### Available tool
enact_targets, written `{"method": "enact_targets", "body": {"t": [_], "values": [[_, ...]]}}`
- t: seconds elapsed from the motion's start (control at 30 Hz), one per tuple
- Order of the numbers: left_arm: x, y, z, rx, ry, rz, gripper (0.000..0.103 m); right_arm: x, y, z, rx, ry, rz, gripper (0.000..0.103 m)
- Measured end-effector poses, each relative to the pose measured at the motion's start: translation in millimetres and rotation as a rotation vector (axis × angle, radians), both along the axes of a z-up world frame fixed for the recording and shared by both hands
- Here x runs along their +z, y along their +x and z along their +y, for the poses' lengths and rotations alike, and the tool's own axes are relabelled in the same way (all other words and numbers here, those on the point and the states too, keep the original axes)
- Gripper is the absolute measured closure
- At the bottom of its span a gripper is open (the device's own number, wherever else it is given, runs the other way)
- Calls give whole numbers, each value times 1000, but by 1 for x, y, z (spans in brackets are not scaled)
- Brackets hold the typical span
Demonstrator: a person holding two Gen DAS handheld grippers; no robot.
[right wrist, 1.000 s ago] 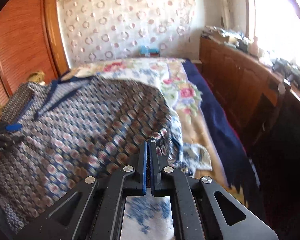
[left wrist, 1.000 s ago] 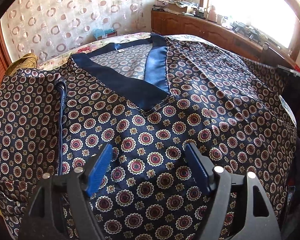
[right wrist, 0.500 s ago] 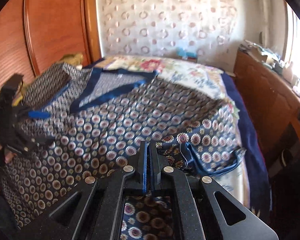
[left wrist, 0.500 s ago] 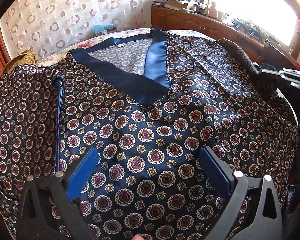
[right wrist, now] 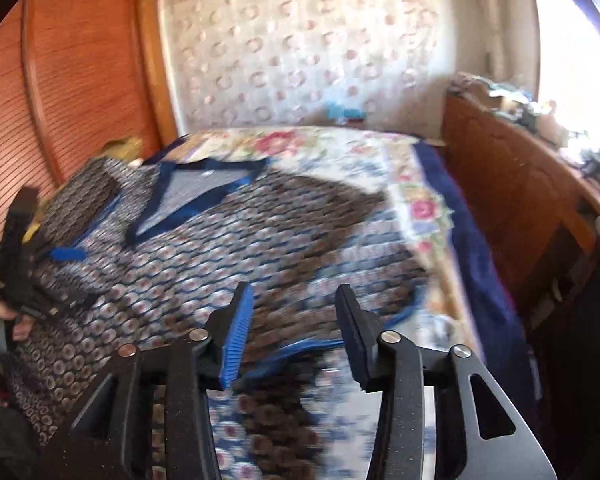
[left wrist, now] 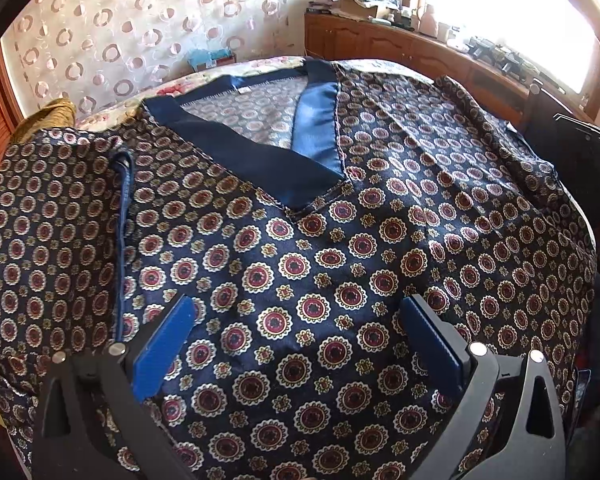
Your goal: Fold small clothes
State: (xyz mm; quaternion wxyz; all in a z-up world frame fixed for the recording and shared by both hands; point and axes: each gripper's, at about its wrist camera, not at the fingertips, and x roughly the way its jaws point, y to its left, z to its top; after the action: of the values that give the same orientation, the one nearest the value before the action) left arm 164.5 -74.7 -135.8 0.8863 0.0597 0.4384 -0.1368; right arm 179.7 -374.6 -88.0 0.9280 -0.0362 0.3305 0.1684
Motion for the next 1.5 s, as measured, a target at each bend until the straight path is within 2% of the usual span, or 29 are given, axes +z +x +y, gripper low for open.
{"method": "enact_targets", "body": {"t": [0.1,0.3,0.4,0.5,0.53,0.73,1.0,1.2,1.33,1.37,1.43,1.5], "values": [[11,-10,2,3,-12,-50,0,-1,10,-18,-53,-13,12,59],[47,-39,2,-4,-69,-164,0,-34,39,-36,-148,-56,116,59],[61,-51,0,-11,-70,-207,0,-48,52,-42,-175,-47,161,59],[72,-56,1,-10,-78,-234,0,-52,58,-43,-155,-15,179,73],[75,-57,0,-10,-77,-240,0,-53,60,-42,-148,-13,181,75],[75,-60,6,18,-88,-254,0,-55,70,-36,-139,-58,181,97],[74,-63,7,4,-84,-256,0,-39,84,-9,-47,-12,142,102],[74,-65,5,-3,-91,-257,0,-2,82,47,83,8,59,102],[72,-66,9,-4,-102,-247,0,9,88,84,126,-39,38,99],[72,-66,10,-2,-100,-246,0,10,89,89,132,-51,39,96],[73,-67,13,4,-100,-248,0,12,92,93,126,-70,25,75],[73,-68,18,13,-106,-251,0,12,94,88,103,-68,11,62]]}}
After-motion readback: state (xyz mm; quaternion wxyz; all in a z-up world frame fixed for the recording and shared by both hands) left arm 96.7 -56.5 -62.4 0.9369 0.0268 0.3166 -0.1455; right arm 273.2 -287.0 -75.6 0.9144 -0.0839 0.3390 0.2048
